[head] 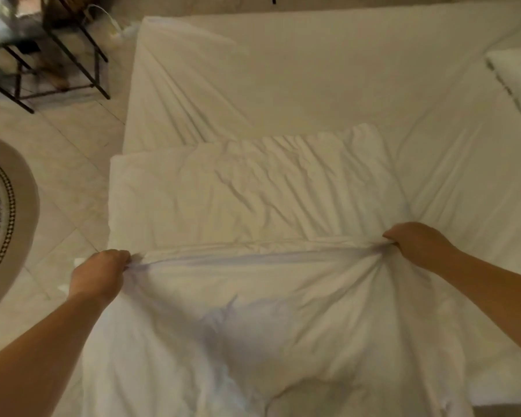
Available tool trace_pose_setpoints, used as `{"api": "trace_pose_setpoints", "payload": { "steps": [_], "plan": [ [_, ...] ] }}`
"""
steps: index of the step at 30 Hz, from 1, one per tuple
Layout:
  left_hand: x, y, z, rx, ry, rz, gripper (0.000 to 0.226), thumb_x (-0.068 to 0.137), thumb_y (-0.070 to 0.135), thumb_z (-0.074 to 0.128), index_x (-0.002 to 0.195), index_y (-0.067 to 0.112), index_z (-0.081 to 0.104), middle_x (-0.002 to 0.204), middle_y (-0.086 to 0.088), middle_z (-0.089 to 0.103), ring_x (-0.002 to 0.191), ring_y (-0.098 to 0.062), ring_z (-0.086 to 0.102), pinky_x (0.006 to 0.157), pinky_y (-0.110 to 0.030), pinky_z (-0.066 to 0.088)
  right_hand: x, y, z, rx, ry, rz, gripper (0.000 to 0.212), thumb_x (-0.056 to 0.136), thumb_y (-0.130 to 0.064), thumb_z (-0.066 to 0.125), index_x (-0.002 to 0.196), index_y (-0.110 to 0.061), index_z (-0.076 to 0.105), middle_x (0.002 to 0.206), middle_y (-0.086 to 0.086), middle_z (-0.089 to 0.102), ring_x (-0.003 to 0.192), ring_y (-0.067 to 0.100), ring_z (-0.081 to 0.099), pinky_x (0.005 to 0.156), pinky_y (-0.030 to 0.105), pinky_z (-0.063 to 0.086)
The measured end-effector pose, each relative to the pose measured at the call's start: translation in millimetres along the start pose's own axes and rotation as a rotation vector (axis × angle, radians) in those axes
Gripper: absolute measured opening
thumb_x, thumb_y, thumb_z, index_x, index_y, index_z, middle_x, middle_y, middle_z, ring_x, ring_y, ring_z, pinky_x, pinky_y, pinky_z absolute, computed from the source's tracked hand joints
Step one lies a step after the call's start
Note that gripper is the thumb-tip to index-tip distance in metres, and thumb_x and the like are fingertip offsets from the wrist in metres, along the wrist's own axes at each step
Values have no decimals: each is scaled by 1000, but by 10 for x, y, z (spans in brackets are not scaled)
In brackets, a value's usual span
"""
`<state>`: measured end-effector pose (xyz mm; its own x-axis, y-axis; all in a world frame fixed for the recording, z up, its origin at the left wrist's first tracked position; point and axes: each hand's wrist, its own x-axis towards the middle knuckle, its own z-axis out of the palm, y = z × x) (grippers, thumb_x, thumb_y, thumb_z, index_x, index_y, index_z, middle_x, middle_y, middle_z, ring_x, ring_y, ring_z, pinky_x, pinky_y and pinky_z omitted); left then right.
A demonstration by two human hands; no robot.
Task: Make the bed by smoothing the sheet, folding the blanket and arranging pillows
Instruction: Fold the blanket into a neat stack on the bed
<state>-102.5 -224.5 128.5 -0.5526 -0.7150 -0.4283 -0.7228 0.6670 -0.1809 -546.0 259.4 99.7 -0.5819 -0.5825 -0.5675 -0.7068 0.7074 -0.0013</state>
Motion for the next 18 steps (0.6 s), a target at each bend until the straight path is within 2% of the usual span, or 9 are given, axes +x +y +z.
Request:
{"api": "trace_pose_setpoints", "payload": {
  "steps": [3,6,11,14,18],
  "plan": [
    [176,-95,-411,-31,66,-8,14,92,22,58,84,31,66,93,1,68,87,-26,64,66,-33,46,236,-51,-565,-35,80,-14,37,98,-13,54,133,-19,64,142,9,57,130,29,53,108,40,39],
    [477,-150,-913,-74,183,-17,11,91,20,62,92,27,71,100,-8,71,91,-35,67,71,-38,50,590,-138,-1230,-53,174,-30,36,94,-12,54,126,-21,68,129,8,65,118,30,59,100,40,47],
    [1195,-123,-1512,-115,306,-39,7,88,13,67,92,16,73,94,-21,69,85,-44,66,67,-41,48,1163,-378,-2119,-138,270,10,26,84,-11,57,97,-28,72,105,4,69,98,30,65,81,36,53],
    [1635,-53,-1586,-169,313,-97,5,87,13,68,87,17,70,89,-17,65,81,-39,61,66,-41,47,1517,-506,-2262,-160,289,67,24,86,-10,54,94,-26,71,105,6,67,99,31,65,80,34,48],
    [2185,56,-1536,-228,340,-141,14,90,8,61,85,18,69,85,-13,63,77,-33,54,67,-43,48,1962,-636,-2164,-194,358,166,23,86,-8,52,88,-24,69,97,6,67,91,32,65,78,36,53]
  ]
}}
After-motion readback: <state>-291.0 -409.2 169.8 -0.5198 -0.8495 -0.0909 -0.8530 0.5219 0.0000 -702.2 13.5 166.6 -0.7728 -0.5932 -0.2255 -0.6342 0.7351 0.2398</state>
